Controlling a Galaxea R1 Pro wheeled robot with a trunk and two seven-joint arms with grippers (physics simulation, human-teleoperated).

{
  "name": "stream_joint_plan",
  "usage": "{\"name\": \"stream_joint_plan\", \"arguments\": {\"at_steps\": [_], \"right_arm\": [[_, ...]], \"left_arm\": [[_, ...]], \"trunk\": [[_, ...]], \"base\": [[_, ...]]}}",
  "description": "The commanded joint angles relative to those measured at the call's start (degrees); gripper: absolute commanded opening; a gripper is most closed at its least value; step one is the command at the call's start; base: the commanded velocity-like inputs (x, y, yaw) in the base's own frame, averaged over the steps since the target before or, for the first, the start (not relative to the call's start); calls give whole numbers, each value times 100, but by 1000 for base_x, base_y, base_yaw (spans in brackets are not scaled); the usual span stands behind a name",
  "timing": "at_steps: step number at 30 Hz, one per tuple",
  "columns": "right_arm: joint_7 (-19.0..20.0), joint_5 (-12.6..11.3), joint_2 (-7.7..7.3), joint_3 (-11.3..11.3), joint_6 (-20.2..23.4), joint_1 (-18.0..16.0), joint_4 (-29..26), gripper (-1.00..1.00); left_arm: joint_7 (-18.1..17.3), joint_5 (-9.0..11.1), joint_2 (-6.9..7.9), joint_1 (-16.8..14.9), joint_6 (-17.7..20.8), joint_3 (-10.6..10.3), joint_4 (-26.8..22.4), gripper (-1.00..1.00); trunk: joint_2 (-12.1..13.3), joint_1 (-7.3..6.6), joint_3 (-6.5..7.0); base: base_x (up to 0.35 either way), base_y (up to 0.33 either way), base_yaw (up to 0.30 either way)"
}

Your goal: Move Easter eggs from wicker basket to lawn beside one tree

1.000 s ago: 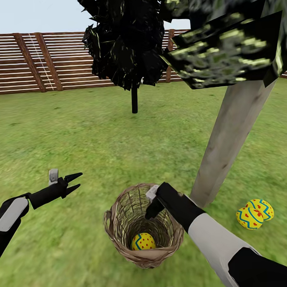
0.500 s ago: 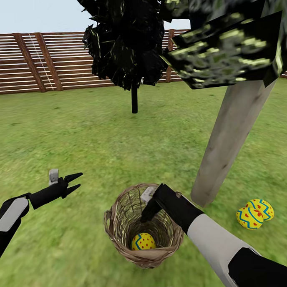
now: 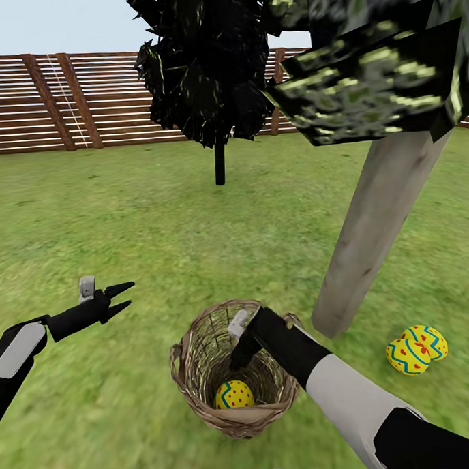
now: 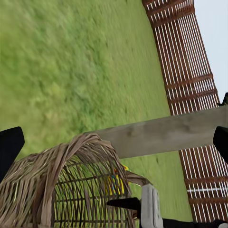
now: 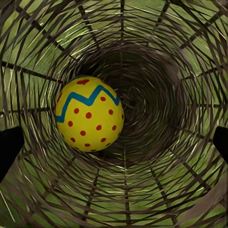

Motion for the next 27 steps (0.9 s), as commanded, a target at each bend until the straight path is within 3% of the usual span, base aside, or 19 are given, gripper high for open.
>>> {"name": "stream_joint_plan", "arguments": {"at_steps": [1, 3, 27], "right_arm": [[49, 63, -6, 16, 5, -4, -8, 100], [44, 74, -17, 27, -1, -3, -12, 100], [6, 106, -25, 44, -321, -3, -92, 100]], "left_arm": [[-11, 20, 7, -3, 16, -13, 3, 100], [-11, 20, 9, -2, 16, -13, 3, 100], [-3, 20, -7, -4, 8, -19, -22, 100]], "trunk": [[-2, -1, -5], [-2, -1, -5], [-34, 61, -537]], "base": [[0, 0, 0], [0, 0, 0], [0, 0, 0]]}}
